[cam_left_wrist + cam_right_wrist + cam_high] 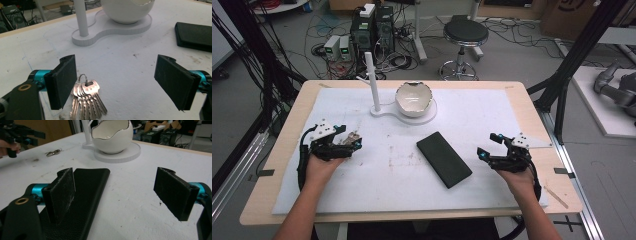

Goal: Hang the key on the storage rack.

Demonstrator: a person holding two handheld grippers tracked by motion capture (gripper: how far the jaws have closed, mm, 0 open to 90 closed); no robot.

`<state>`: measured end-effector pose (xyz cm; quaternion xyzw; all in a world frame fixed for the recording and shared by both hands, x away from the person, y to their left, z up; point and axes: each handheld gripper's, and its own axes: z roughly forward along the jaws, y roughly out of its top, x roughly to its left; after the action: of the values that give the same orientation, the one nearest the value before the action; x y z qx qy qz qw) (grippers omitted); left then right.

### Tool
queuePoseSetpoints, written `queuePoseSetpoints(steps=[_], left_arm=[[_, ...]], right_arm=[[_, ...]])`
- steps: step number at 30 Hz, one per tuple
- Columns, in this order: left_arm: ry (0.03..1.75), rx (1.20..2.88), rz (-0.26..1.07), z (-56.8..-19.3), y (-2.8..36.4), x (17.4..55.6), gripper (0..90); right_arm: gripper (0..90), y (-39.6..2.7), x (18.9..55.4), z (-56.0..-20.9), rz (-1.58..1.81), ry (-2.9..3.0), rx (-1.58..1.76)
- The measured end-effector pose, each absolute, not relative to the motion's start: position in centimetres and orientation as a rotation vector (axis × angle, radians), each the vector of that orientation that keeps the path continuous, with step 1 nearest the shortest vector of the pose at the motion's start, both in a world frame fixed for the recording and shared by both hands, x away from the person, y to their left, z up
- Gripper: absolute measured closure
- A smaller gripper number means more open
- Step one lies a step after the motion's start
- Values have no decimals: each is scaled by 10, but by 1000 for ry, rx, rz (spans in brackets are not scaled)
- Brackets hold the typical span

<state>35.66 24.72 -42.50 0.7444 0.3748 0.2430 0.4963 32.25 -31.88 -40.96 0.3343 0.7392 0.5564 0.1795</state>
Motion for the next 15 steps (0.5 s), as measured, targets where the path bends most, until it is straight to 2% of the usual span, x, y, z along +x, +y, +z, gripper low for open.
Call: queuePoseSetpoints(steps=[5,13,15], left_arm=[[958,1825,587,-430,245,366,228],[1010,1874,634,-433,243,384,457],[1031,1897,651,-435,242,385,486]], right_arm=[[176,-322,322,-409,1550,2087,955],[176,-329,318,-411,1523,2097,961],[176,-329,318,-411,1529,2106,966]])
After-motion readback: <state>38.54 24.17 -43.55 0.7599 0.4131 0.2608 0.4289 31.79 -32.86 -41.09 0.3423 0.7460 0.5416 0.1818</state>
